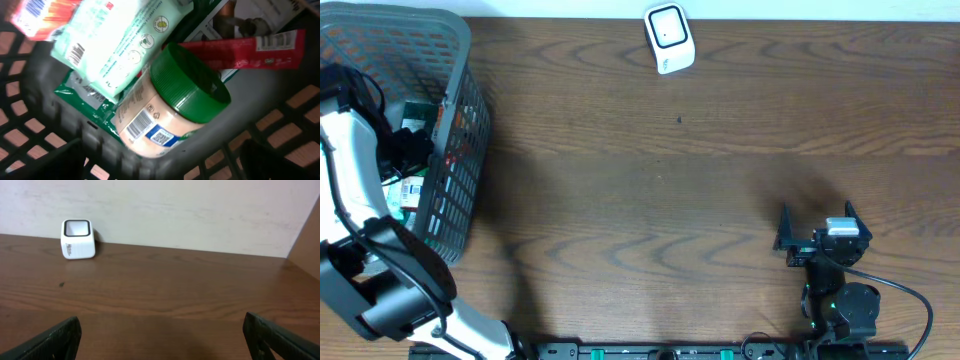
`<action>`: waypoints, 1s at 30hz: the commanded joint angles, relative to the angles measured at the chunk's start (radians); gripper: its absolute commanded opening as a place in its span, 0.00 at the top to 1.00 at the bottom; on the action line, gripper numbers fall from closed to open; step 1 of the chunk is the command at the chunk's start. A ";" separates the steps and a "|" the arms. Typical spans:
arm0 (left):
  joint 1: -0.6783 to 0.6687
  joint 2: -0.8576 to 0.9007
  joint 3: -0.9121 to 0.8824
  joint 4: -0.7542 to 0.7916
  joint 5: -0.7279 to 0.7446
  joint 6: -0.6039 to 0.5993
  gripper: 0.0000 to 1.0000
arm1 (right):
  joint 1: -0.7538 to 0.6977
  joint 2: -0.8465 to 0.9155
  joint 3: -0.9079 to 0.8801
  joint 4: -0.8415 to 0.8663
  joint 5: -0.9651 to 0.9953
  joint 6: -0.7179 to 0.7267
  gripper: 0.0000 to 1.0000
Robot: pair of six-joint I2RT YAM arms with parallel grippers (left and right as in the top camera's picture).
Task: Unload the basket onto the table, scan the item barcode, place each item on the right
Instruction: 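Reach the left gripper into the basket toward the green-capped jar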
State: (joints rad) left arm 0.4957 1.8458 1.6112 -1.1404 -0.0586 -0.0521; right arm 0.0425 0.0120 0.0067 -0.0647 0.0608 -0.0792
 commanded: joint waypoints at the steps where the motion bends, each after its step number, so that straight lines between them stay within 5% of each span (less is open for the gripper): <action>1: 0.003 0.042 -0.006 -0.002 -0.002 -0.009 0.02 | -0.003 -0.005 -0.001 -0.003 0.010 0.015 0.01; 24: 0.005 0.189 -0.007 0.043 -0.002 -0.009 0.02 | -0.003 -0.005 -0.001 -0.003 0.010 0.015 0.01; 30: 0.005 0.189 -0.007 0.055 -0.002 -0.010 0.14 | -0.003 -0.005 -0.001 -0.003 0.010 0.015 0.01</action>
State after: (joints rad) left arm 0.4957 2.0251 1.6104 -1.0904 -0.0586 -0.0528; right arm 0.0425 0.0120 0.0067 -0.0647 0.0608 -0.0792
